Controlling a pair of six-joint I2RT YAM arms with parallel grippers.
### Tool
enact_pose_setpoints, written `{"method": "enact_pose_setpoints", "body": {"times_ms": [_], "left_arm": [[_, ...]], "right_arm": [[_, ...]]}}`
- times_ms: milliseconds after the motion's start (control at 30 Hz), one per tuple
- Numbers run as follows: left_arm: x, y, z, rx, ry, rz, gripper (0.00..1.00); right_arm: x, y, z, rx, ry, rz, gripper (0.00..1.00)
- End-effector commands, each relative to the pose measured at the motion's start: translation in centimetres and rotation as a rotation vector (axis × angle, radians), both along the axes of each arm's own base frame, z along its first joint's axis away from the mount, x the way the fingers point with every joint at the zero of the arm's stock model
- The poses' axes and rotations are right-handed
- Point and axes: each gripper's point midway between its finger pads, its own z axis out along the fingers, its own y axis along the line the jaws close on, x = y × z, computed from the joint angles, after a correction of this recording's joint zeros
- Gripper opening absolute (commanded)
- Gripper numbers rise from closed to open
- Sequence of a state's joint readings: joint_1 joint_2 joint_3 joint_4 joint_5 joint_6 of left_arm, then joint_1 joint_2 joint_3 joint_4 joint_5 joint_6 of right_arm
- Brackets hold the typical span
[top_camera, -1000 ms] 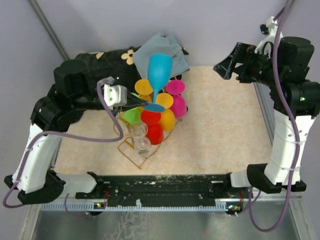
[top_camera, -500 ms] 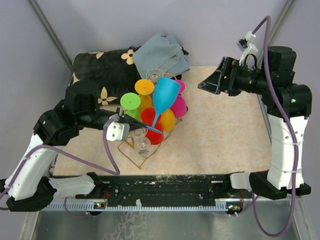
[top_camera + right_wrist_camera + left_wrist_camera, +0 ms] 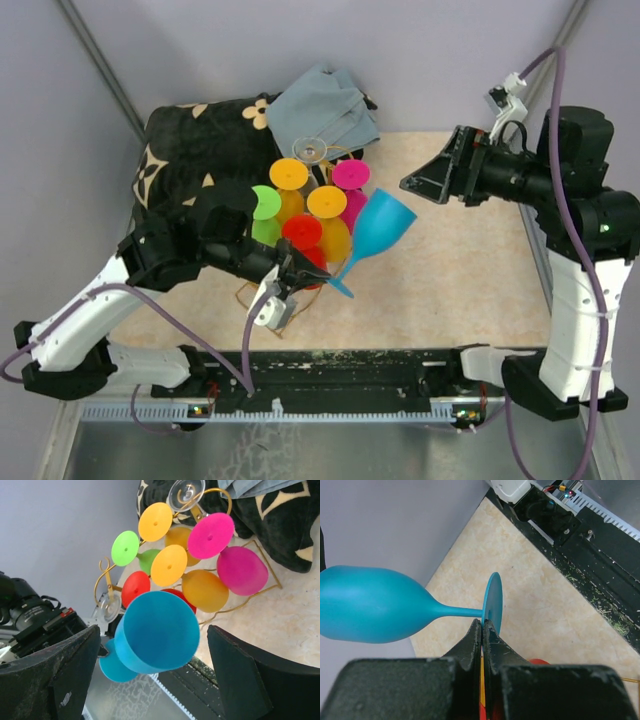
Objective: Take the wine glass off the wine glass rack
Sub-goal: Place the wine glass at the center of the board.
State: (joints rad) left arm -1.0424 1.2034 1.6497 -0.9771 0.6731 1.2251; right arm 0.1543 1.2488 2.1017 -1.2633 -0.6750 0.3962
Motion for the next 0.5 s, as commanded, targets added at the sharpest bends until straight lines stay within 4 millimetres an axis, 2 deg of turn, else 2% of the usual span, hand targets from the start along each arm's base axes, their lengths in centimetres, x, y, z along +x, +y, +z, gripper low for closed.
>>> {"method": "enact_pose_setpoints", "body": {"times_ms": [0, 333, 467], "left_arm": [[-1.2, -1.5, 0.9, -0.05, -0.086, -0.063, 0.0], [-2.8, -3.9, 0.2, -0.048, -0.137, -0.106, 0.0], [-3.0, -4.5, -0.3, -0.05, -0.158, -0.112, 0.0]], "right_arm": [[-3.6, 0.2, 0.9, 0.03, -0.034, 0.052, 0.88], [-7.6, 0.1, -2.5, 0.029, 0.046, 0.089, 0.85], [-8.8, 0.1, -2.7, 0.035, 0.04, 0.105, 0.83]]}}
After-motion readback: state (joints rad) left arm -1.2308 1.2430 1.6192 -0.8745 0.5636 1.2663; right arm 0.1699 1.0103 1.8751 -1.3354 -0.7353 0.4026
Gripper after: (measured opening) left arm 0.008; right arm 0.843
